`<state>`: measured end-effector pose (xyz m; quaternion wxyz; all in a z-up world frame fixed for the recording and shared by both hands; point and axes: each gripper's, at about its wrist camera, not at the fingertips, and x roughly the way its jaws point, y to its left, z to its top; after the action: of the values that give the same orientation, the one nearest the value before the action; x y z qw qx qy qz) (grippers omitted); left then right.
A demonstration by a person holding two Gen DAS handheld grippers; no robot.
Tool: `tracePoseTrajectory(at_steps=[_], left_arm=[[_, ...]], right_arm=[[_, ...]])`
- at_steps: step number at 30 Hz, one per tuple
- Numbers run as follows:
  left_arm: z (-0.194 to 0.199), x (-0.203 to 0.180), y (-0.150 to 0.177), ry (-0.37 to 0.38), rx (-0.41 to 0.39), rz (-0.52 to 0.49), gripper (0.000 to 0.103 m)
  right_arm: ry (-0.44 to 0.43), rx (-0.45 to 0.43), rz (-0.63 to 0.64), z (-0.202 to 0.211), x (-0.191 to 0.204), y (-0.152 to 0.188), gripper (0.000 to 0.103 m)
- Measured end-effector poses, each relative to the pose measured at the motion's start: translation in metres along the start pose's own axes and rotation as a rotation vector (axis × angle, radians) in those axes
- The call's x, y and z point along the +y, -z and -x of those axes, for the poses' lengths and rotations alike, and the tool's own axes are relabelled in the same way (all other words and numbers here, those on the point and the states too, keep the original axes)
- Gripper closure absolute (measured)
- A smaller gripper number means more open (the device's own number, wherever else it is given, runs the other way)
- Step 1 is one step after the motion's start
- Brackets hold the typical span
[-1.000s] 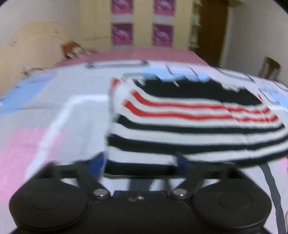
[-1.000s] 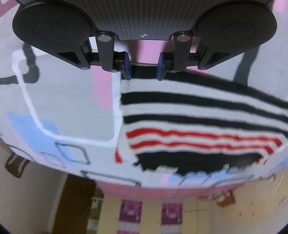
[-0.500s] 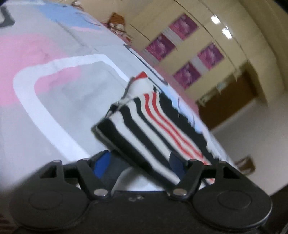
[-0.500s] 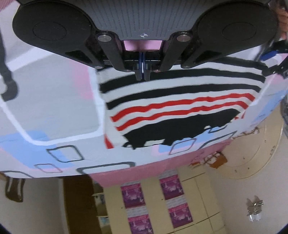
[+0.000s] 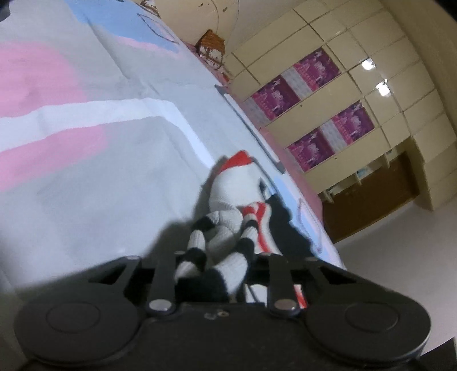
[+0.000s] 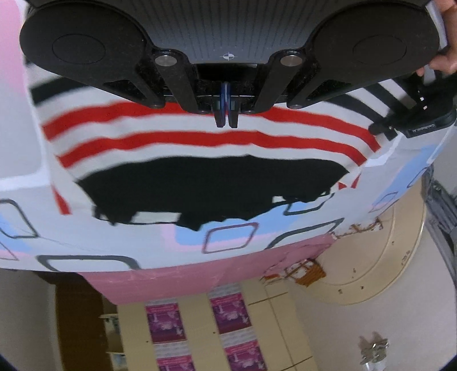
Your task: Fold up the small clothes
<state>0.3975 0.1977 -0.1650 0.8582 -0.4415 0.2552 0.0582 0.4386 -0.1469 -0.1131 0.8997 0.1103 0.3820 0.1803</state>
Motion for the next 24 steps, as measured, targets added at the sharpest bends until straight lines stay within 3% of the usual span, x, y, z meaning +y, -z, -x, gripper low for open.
tracePoseTrajectory(at_steps=[2, 4, 6, 7, 12, 16, 20, 24], left_arm=[[0.010, -0.009, 0.002, 0.040, -0.034, -0.054, 0.081], [0.009, -0.008, 0.006, 0.009, -0.023, -0.078, 0.081], [0.001, 0.002, 0.007, -0.044, 0.020, -0.061, 0.081], [0.002, 0.006, 0.006, -0.022, 0.016, -0.038, 0.081], [0.015, -0.016, 0.005, -0.002, -0.018, -0.129, 0.083], [0.020, -0.052, 0.010, 0.016, -0.031, -0.236, 0.084], [0.024, -0.105, 0.026, 0.053, -0.024, -0.353, 0.084], [0.019, -0.168, 0.053, 0.121, 0.022, -0.456, 0.084]], right_arm=[[-0.021, -0.012, 0.019, -0.007, 0.009, -0.003, 0.101], [-0.053, -0.005, 0.029, -0.017, 0.013, 0.000, 0.101], [-0.022, 0.075, 0.067, -0.040, 0.017, 0.011, 0.102], [-0.025, 0.052, 0.065, -0.040, 0.015, 0.014, 0.102], [-0.018, 0.066, 0.049, -0.040, 0.011, 0.013, 0.103], [-0.048, 0.072, 0.013, -0.038, 0.004, 0.007, 0.103], [-0.066, -0.004, -0.109, -0.008, -0.029, -0.005, 0.103], [-0.032, -0.072, -0.150, 0.028, -0.072, -0.019, 0.103]])
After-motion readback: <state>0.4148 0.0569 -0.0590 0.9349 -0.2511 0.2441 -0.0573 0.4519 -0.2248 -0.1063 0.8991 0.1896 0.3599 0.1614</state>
